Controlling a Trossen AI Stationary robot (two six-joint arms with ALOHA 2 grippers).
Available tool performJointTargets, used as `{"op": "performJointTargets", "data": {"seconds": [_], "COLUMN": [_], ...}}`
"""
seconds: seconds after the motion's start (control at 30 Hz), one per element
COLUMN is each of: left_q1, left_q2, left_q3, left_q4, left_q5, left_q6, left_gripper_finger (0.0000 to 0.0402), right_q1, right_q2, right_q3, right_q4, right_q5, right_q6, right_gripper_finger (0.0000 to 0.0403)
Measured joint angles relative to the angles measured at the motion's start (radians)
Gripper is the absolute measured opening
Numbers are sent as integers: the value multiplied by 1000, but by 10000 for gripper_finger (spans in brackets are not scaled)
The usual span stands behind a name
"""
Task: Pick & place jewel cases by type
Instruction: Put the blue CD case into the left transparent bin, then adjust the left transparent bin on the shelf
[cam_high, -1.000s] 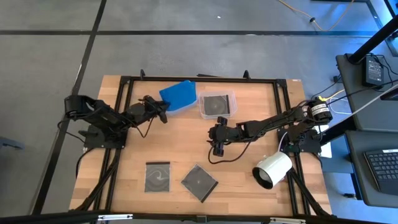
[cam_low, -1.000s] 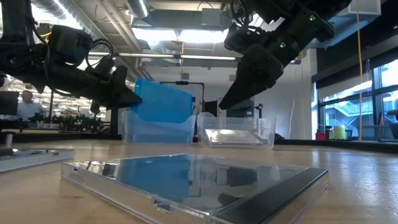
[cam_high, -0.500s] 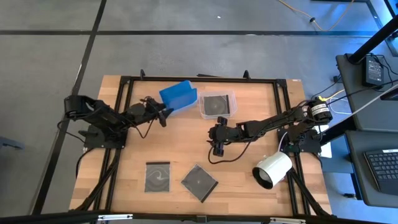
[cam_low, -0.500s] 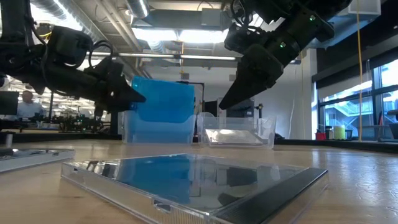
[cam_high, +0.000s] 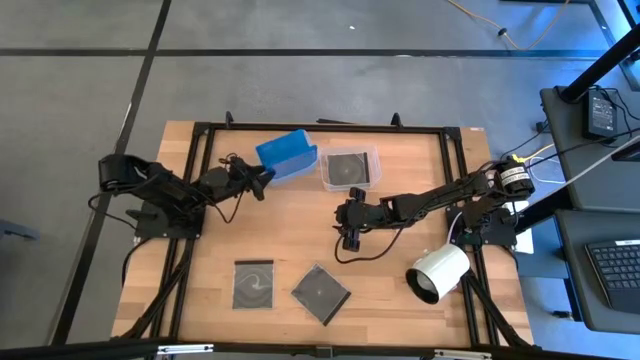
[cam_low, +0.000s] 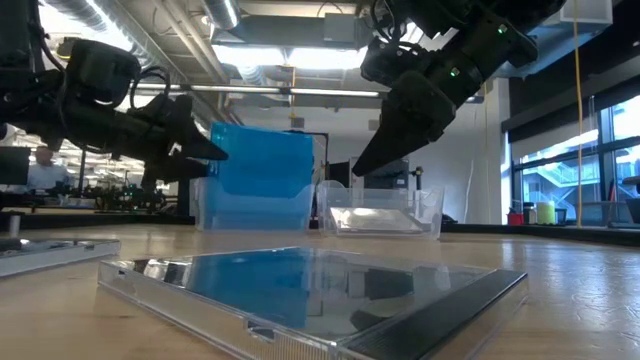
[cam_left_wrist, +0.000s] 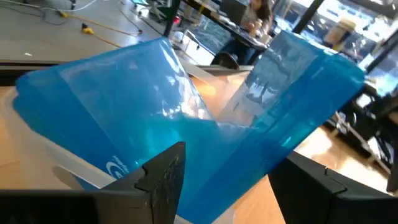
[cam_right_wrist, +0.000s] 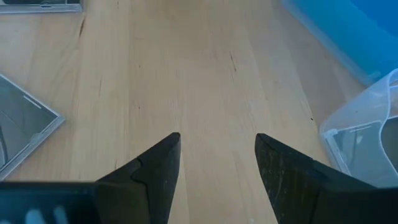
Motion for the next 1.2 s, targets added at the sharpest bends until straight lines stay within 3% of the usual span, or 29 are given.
{"op": "performJointTargets", "data": {"seconds": [0.77,0.9,1.03,1.2], "left_q1": [0,0,0,0], "left_q2": [-109,-109,-108,-110], "left_q3": [0,0,0,2], "left_q4": [5,-90,-296,-362], "left_q5": [-387,-338,-308,-408], "left_q6": [2,-31,-132,-175], "left_gripper_finger": [214,214,214,215], "right_q1": [0,0,0,0], "right_q2": [1,1,1,1], "right_q3": [0,0,0,0], "right_q4": [0,0,0,0], "right_q5": [0,0,0,0], "right_q6": [0,0,0,0], "right_gripper_finger": [210,210,210,210]}}
